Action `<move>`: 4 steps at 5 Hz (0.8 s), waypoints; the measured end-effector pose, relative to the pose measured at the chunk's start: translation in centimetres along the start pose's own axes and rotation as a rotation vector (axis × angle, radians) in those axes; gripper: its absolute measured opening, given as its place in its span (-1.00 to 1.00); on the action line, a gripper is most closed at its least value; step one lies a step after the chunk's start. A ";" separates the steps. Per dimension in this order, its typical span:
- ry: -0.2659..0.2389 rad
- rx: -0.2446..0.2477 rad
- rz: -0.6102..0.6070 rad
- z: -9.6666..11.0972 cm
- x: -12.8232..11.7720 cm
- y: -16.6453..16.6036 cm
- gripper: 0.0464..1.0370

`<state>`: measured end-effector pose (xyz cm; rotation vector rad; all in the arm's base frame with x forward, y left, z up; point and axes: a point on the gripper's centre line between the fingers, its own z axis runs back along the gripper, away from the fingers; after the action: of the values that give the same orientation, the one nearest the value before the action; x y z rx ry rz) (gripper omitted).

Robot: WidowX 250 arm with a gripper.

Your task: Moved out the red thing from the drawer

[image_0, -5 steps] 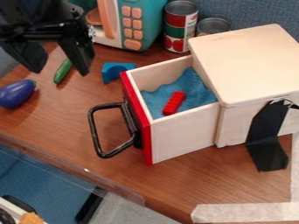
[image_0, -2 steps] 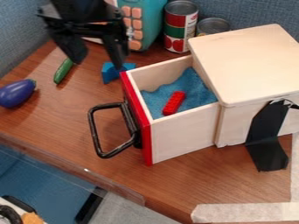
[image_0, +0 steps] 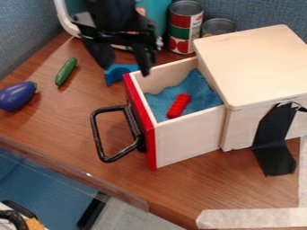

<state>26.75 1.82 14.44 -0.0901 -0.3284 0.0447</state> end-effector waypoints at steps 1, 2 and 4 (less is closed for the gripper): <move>-0.049 -0.015 -0.011 -1.4 1.2 -0.8 0.92; -0.064 -0.025 -0.008 -2.4 1.8 -1.2 0.92; -0.131 -0.091 -0.039 -3.6 2.9 -2.2 0.92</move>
<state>30.75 -0.54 12.16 -0.1714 -0.4635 -0.0028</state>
